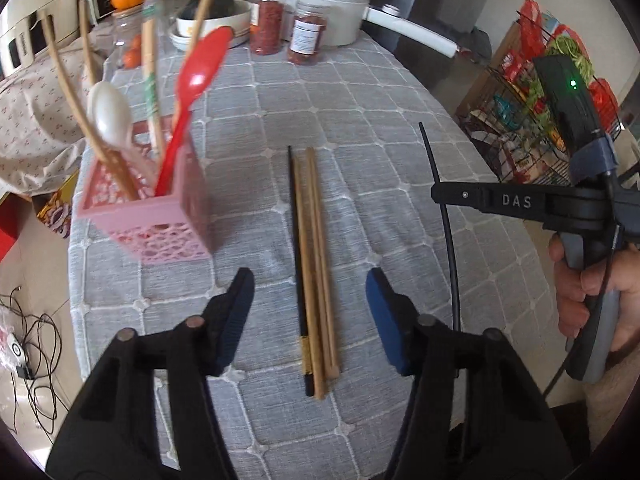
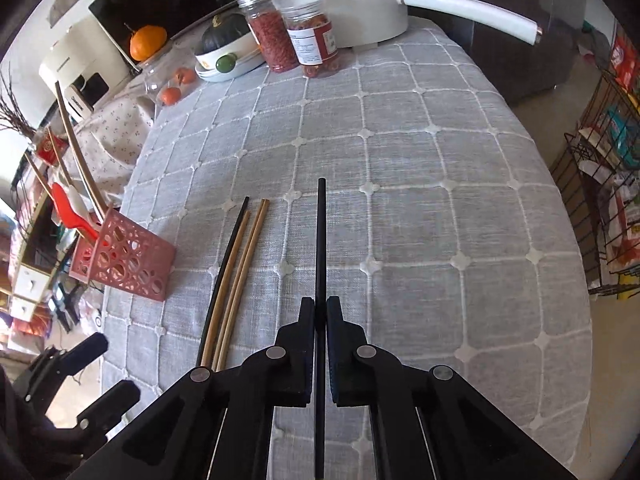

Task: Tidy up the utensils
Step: 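Grasp a pair of wooden chopsticks with the left tool while the right tool lifts the black chopstick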

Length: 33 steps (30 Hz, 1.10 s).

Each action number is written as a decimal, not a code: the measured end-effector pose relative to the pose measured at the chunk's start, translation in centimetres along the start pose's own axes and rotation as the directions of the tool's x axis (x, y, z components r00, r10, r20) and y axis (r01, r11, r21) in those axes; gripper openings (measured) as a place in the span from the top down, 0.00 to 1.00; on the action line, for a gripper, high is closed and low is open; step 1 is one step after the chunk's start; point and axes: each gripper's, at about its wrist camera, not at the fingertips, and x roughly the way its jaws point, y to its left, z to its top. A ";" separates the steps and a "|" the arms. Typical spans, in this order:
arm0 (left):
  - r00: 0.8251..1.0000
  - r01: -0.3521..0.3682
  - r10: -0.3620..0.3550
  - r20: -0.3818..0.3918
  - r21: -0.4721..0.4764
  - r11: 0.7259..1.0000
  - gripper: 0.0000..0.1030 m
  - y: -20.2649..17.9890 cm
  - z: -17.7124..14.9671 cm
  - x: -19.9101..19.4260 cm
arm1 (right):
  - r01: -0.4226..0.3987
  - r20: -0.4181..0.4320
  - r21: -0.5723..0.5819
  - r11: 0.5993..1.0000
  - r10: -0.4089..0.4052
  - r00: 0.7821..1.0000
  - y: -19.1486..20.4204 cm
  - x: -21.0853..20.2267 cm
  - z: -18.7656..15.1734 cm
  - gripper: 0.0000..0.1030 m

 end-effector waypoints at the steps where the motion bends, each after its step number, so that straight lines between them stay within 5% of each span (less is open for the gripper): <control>1: 1.000 0.012 -0.012 -0.012 0.012 1.000 0.59 -0.6 0.5 0.6 | -0.020 -0.002 0.011 1.000 0.020 1.000 -0.7 -0.3 -0.4 0.95; 5: 0.997 0.033 -0.030 -0.067 0.037 0.999 0.76 -2.3 2.9 3.8 | -0.063 -0.039 0.027 0.998 0.064 0.997 -2.6 0.2 -1.3 0.95; 13: 0.989 -0.030 0.024 -0.145 -0.037 0.999 0.78 -1.7 6.8 9.1 | -0.127 -0.081 0.096 0.987 0.135 0.988 -4.7 2.3 -0.7 0.95; 26: 0.971 -0.136 0.132 -0.198 -0.004 0.991 0.80 -1.2 6.6 11.8 | -0.130 -0.117 0.096 0.987 0.141 0.983 -5.0 3.8 -0.8 0.94; 33: 0.962 -0.170 0.173 -0.210 0.034 0.985 0.90 -2.2 6.9 12.4 | -0.111 -0.124 0.099 0.989 0.122 0.985 -5.1 4.1 -1.1 0.94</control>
